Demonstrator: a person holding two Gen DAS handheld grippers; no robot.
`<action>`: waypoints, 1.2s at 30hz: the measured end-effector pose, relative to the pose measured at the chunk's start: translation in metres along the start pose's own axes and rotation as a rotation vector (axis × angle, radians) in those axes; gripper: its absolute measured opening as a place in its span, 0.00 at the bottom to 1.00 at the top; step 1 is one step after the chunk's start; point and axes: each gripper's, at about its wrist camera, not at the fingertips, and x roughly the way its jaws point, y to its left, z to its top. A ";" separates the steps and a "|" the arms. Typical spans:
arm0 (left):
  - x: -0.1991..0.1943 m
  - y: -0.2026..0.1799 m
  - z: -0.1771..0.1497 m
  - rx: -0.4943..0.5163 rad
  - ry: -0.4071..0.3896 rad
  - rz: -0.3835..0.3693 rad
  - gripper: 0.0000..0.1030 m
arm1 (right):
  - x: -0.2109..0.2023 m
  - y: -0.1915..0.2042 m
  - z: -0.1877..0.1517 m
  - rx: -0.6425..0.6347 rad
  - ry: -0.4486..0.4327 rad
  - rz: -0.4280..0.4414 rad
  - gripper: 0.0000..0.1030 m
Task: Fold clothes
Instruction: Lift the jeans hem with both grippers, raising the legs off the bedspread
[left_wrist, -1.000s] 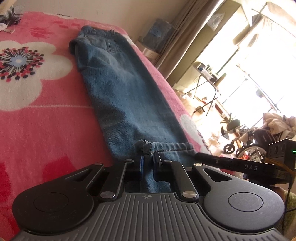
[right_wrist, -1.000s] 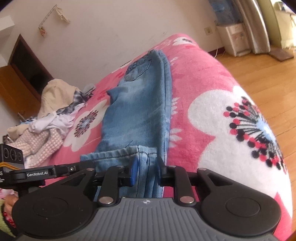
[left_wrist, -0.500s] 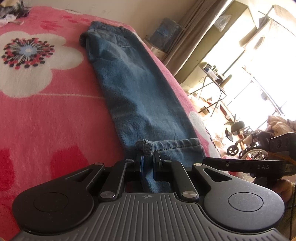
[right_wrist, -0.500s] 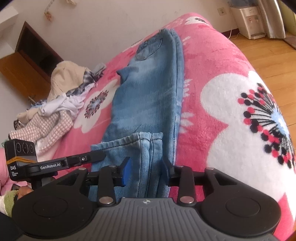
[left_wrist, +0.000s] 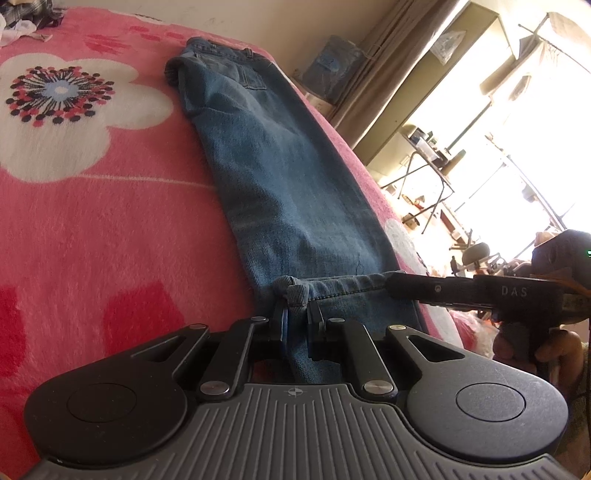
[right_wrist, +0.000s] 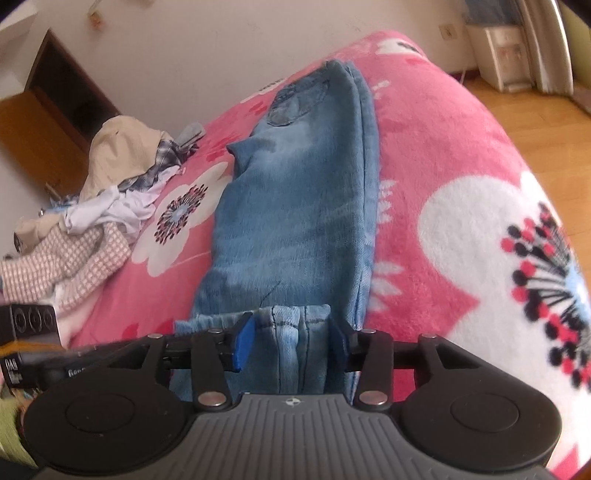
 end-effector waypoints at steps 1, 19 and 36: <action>0.000 0.000 0.000 0.000 0.000 0.000 0.09 | -0.002 0.000 -0.001 0.001 0.004 0.006 0.46; -0.019 -0.014 0.008 0.032 -0.028 -0.020 0.31 | -0.024 0.006 -0.020 0.030 -0.108 0.103 0.06; -0.021 0.000 0.024 -0.132 0.019 -0.445 0.66 | -0.086 0.012 0.002 0.092 -0.220 0.492 0.06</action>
